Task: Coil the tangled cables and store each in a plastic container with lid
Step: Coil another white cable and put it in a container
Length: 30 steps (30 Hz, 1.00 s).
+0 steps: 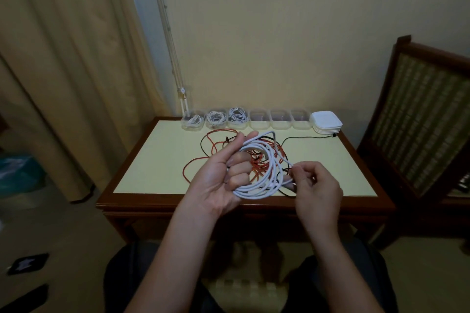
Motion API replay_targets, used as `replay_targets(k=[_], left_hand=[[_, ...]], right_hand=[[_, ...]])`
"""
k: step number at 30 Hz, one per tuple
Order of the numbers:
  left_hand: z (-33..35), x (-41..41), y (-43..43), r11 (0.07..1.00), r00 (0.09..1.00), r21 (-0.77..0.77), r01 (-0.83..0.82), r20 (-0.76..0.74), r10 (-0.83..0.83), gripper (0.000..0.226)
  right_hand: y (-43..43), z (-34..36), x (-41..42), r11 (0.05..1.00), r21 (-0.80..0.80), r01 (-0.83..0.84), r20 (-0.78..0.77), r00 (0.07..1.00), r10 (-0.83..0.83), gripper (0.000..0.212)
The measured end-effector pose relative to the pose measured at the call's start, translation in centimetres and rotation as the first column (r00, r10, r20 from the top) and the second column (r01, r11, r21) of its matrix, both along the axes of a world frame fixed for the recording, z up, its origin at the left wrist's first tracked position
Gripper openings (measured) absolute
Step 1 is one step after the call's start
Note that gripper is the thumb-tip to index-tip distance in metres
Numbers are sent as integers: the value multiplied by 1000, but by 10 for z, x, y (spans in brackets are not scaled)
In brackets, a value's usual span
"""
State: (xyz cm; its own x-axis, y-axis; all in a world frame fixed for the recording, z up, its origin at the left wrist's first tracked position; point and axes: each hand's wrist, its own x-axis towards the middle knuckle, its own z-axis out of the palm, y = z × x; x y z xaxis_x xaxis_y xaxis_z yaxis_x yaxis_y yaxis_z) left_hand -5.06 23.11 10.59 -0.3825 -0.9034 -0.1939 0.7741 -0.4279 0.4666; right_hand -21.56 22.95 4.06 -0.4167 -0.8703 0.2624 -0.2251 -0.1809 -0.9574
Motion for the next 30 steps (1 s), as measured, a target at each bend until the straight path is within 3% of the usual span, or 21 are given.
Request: replay_targets(k=[2,4,11,15,17,21,24,27,30], left_hand=[[-3,-4,0,1000,1000,9,1,8,-1,25],[-5,-8,1,1000,1000,9,0,26,0,25],[-7,-18,2,994,983,-36,-98,152,103,21],[-11,-17,2,972,928,-123,-202,293,230,17],[-14,-17,3,955,887,-174,-238,363,287,19],[-14,-16,4,903,773,-306,-301,476,419,24],[-8,-16,5,868,719,-385,-313,502,481,23],[-7,-18,7,844,682,-442,-303,518,516,22],[-14,-18,6,824,600,-501,-265,583,548,19]], right_hand=[[3,6,5,994,80,-80,357,933,47,11],[4,11,8,986,87,-140,553,830,69,9],[10,22,20,924,22,-382,790,573,218,7],[11,29,20,791,-34,-611,859,387,336,46],[12,30,17,720,-32,-693,884,316,343,44],[9,25,16,698,45,-715,884,353,305,27],[12,29,16,701,12,-714,856,369,361,30],[17,30,19,719,-4,-695,712,503,490,34],[18,27,22,797,131,-590,503,732,460,41]])
